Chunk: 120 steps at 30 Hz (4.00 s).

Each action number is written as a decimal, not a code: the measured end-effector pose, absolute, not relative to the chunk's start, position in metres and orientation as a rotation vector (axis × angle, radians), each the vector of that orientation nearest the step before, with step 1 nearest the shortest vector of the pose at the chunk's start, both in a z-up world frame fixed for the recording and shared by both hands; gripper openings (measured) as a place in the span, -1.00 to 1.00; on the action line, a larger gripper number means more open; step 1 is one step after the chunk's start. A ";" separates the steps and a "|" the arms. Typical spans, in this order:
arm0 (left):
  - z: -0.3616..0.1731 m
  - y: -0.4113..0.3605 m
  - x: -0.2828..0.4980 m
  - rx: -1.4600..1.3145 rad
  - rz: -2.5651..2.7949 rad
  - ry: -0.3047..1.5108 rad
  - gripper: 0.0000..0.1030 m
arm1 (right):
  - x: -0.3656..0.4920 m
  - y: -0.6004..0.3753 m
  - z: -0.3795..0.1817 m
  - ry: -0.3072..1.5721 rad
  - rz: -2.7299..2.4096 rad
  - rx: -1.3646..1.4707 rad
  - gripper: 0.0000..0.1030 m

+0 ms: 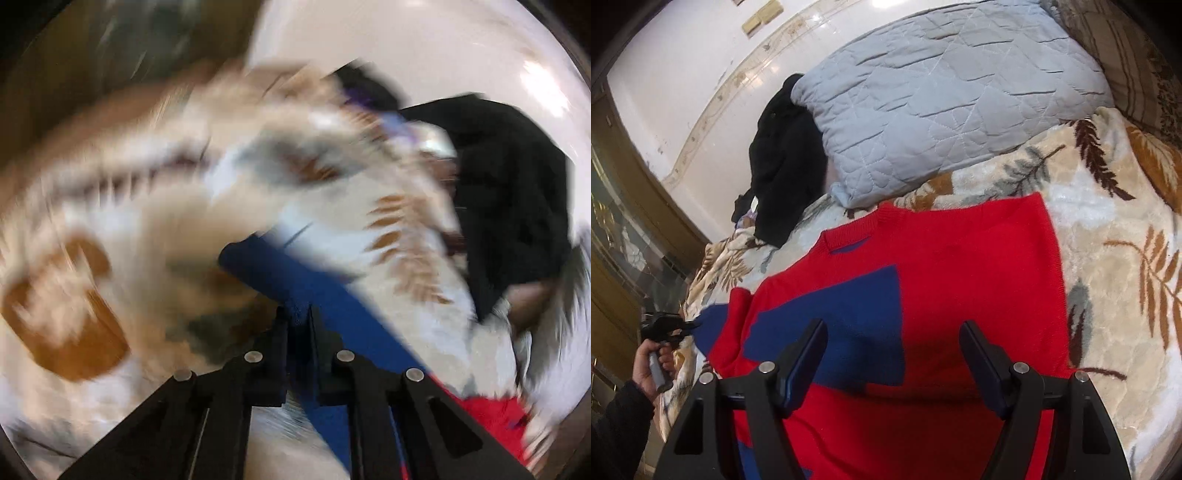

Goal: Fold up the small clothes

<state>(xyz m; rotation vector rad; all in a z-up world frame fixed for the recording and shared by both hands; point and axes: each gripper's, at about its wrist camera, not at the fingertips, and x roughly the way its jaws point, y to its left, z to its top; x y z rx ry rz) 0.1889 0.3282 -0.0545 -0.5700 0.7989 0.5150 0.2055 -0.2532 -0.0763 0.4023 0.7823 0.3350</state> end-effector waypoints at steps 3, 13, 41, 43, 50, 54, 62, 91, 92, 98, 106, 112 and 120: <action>0.010 0.261 0.183 -0.389 0.396 0.675 -0.82 | 0.204 -0.262 -0.068 0.755 0.327 0.438 0.51; 0.069 -0.030 0.197 -0.129 -0.250 0.689 -0.23 | 0.202 -0.299 -0.058 0.702 0.304 0.582 0.51; -0.124 0.102 0.163 -0.281 0.148 0.875 0.46 | 0.290 -0.284 -0.111 1.032 0.183 0.659 -0.86; -0.124 0.103 0.163 -0.283 0.145 0.870 0.47 | 0.272 -0.281 -0.076 0.918 0.166 0.606 -0.90; -0.116 0.099 0.167 -0.258 0.152 0.901 0.52 | 0.249 -0.286 -0.110 1.059 0.095 0.519 -0.72; -0.091 0.102 0.156 -0.275 0.134 0.868 0.52 | 0.224 -0.304 -0.100 0.956 0.090 0.572 0.11; -0.124 0.085 0.183 -0.210 0.149 0.980 0.60 | 0.222 -0.273 -0.053 0.824 0.342 0.555 0.39; -0.111 0.137 0.226 -0.267 0.216 0.955 0.55 | 0.236 -0.272 -0.101 0.910 0.304 0.531 0.43; -0.106 0.136 0.222 -0.271 0.231 0.941 0.54 | 0.237 -0.277 -0.098 0.897 0.297 0.556 0.43; -0.083 0.096 0.180 -0.198 0.110 0.830 0.53 | 0.241 -0.288 -0.095 0.876 0.322 0.646 0.47; -0.089 0.086 0.162 -0.203 0.175 0.848 0.54 | 0.223 -0.296 -0.078 0.818 0.297 0.613 0.47; -0.132 0.072 0.166 -0.142 0.162 0.939 0.76 | 0.244 -0.281 -0.109 0.976 0.324 0.630 0.48; -0.128 0.072 0.165 -0.179 0.152 0.913 0.83 | 0.246 -0.311 -0.066 0.811 0.213 0.593 0.47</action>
